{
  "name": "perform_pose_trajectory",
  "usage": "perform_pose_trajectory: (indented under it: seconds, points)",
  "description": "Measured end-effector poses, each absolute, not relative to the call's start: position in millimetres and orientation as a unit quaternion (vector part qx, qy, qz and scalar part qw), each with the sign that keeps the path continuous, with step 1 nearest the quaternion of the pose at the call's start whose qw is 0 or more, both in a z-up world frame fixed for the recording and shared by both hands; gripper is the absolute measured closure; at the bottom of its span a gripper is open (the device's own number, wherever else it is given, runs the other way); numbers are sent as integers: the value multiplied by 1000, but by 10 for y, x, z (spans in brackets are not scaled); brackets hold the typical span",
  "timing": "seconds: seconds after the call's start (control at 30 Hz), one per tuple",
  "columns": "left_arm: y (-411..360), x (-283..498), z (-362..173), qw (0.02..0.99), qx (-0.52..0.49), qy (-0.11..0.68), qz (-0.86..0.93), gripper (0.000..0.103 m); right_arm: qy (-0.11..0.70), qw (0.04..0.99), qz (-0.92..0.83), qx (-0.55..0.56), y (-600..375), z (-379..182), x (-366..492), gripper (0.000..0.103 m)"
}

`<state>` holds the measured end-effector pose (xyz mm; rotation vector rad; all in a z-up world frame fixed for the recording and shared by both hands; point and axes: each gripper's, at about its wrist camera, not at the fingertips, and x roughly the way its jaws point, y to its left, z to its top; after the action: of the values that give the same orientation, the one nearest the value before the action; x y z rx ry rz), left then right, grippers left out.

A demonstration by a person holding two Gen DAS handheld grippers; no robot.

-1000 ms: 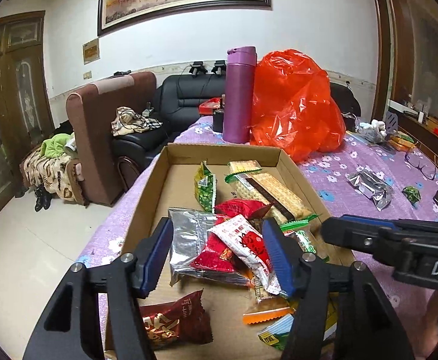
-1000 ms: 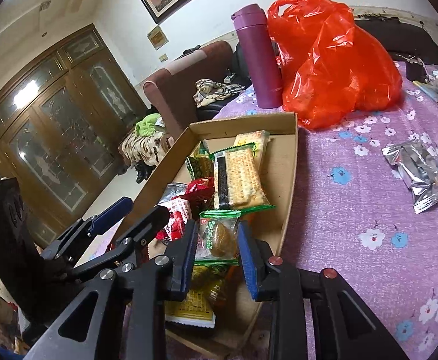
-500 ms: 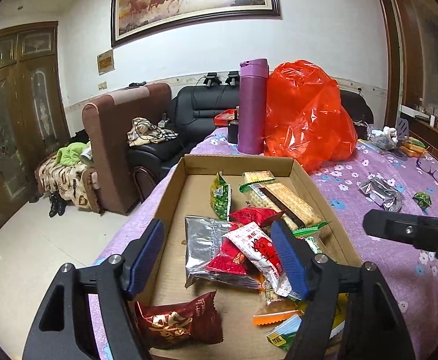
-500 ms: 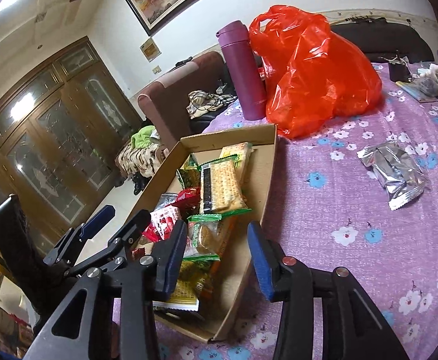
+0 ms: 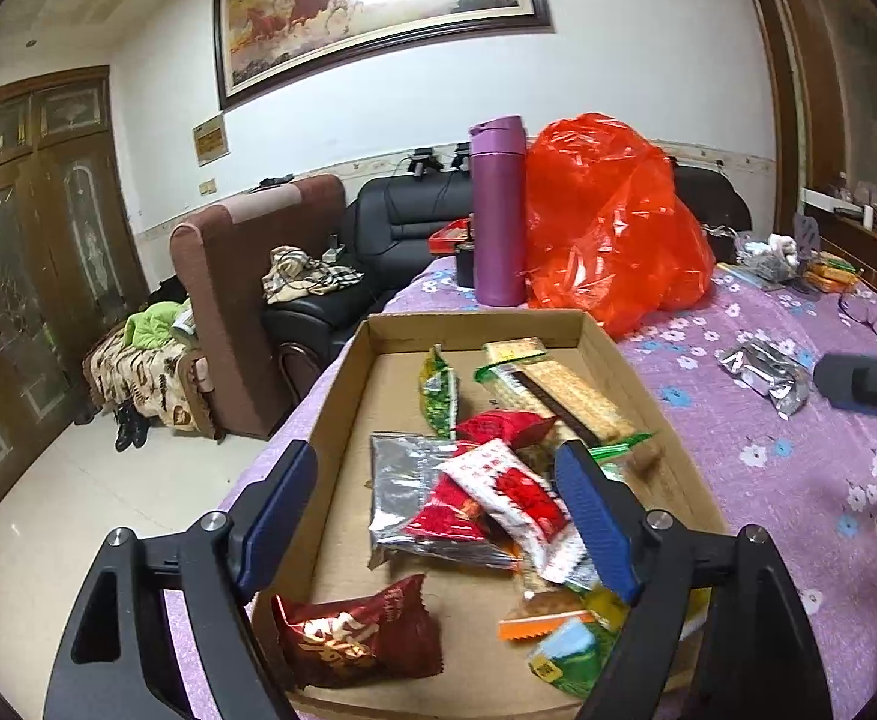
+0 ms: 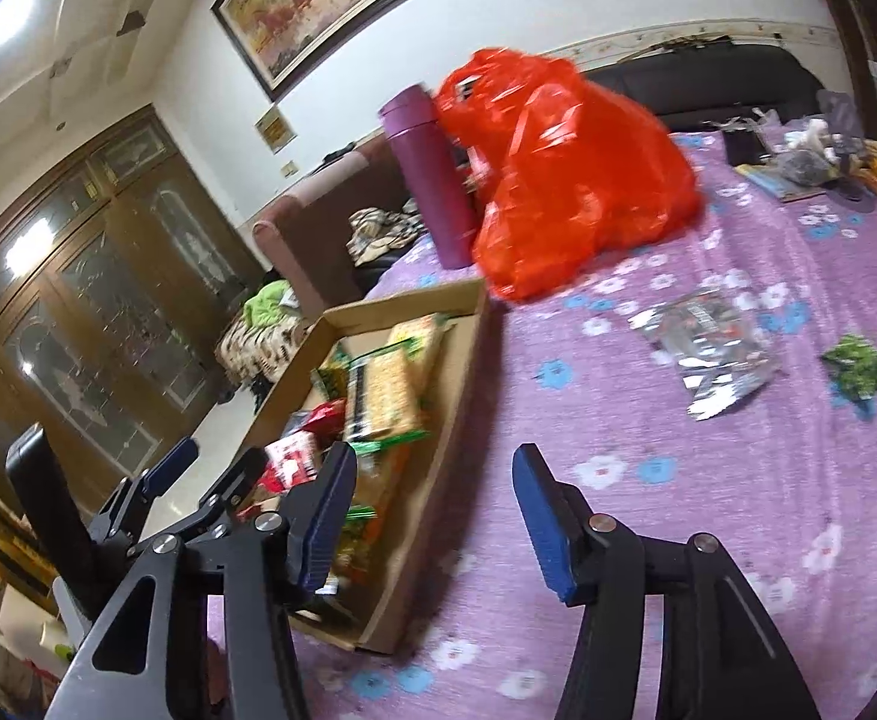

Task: Organize snacks
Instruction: 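Move the left tool to the silver foil pack while the right tool reaches the green pack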

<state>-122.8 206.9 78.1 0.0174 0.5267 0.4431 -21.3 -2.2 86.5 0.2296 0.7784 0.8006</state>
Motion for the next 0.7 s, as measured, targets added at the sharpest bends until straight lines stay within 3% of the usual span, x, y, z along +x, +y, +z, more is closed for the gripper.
perform_pose_trajectory:
  seconds: [0.47, 0.7]
  points:
    - [1541, -1058, 1101, 950, -1, 292, 107, 21, 376, 866, 262, 199, -1181, 927, 511, 40]
    - [1113, -729, 1153, 938, -36, 346, 6, 18, 419, 867, 193, 188, -1608, 566, 1096, 39]
